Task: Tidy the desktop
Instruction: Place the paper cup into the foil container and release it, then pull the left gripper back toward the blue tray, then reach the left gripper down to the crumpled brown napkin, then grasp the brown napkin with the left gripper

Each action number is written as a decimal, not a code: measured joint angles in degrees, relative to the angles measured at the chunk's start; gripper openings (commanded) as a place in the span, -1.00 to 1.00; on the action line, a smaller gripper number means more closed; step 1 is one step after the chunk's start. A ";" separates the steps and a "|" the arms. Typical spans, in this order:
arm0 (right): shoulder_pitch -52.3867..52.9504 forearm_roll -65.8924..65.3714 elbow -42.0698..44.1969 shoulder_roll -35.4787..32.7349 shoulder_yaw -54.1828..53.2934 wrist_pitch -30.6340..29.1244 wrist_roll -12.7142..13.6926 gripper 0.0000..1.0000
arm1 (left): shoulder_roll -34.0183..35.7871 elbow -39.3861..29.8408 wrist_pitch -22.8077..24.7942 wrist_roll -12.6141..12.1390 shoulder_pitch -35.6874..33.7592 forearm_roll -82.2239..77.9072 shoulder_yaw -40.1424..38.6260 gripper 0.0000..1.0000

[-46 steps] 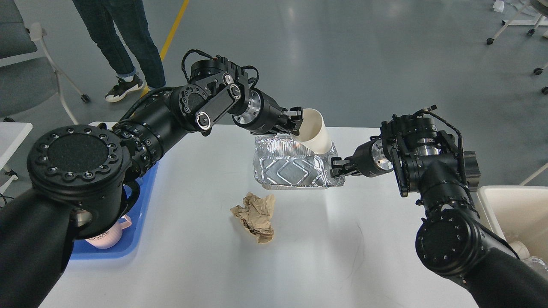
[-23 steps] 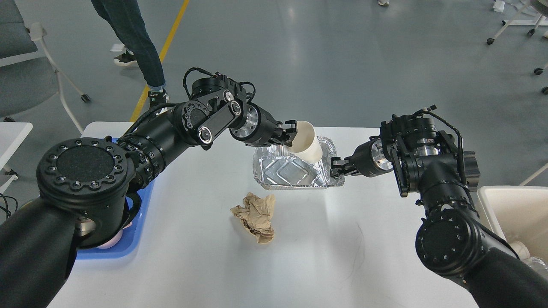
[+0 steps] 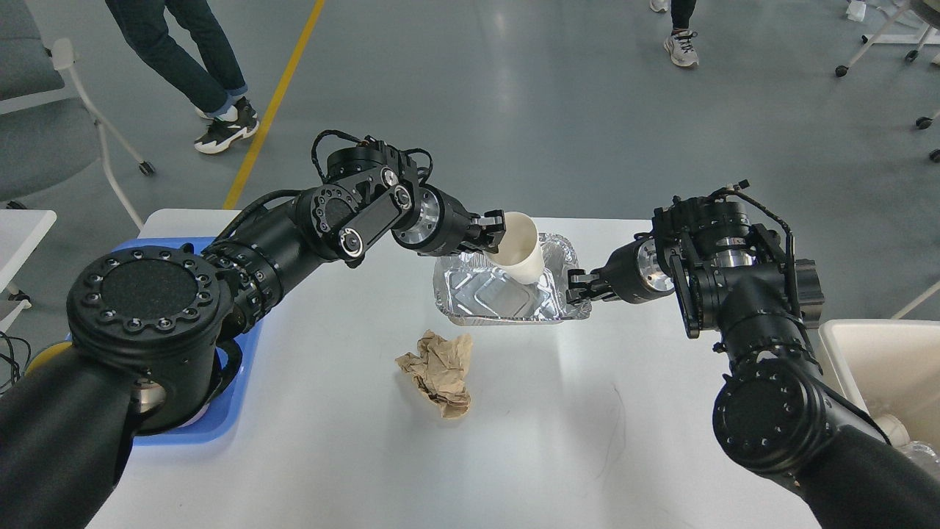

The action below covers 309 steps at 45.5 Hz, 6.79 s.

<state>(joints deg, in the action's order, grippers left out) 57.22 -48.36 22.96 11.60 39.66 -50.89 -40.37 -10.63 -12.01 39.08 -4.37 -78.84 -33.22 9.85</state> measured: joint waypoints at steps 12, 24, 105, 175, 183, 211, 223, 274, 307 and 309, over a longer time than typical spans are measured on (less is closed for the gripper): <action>0.00 0.02 0.07 0.00 0.07 0.00 -0.06 -1.00 | 0.00 -0.03 -1.54 -0.28 0.88 0.17 -0.03 0.55; 0.02 0.02 0.21 0.10 0.07 0.00 -0.13 -1.00 | 0.14 -0.03 -2.84 -0.36 0.82 0.76 -0.54 0.94; -0.66 0.29 0.78 -0.05 -0.37 1.22 -0.41 -1.00 | 45.39 -16.51 2.83 48.53 12.57 -4.10 10.78 0.94; -0.96 1.17 1.94 0.11 -0.46 0.97 -0.59 -1.00 | 96.10 -60.21 6.62 22.28 4.51 -17.87 -1.62 0.94; -1.14 1.23 1.95 0.15 -0.46 1.03 -0.60 -1.00 | 83.46 -54.55 4.21 16.79 4.80 -17.96 -3.25 0.95; -3.38 1.52 3.42 -0.06 -0.52 1.67 -0.95 -1.00 | 25.97 -19.93 -1.56 16.55 13.38 -18.14 -2.57 0.96; -3.68 1.52 3.42 -0.41 -0.54 1.93 -0.95 -1.00 | 18.34 -13.63 -1.92 12.73 16.20 -18.02 -2.57 0.96; -5.58 2.31 4.98 -0.09 -0.63 2.83 -0.95 -1.00 | 5.91 -5.65 -11.71 11.72 22.42 -17.93 -2.48 0.94; -6.62 2.31 4.98 -0.26 -0.63 4.45 -0.94 -1.00 | 4.66 -3.44 -6.42 9.40 22.17 -18.63 -1.28 0.00; -6.67 2.31 5.00 -0.27 -0.63 4.45 -0.94 -1.00 | 4.69 -3.45 -6.10 9.45 21.96 -18.64 -1.19 -0.03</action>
<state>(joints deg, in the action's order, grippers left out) 50.55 -46.05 27.96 11.34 39.02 -46.43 -41.31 -5.94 -15.46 32.98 5.08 -56.87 -51.85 8.66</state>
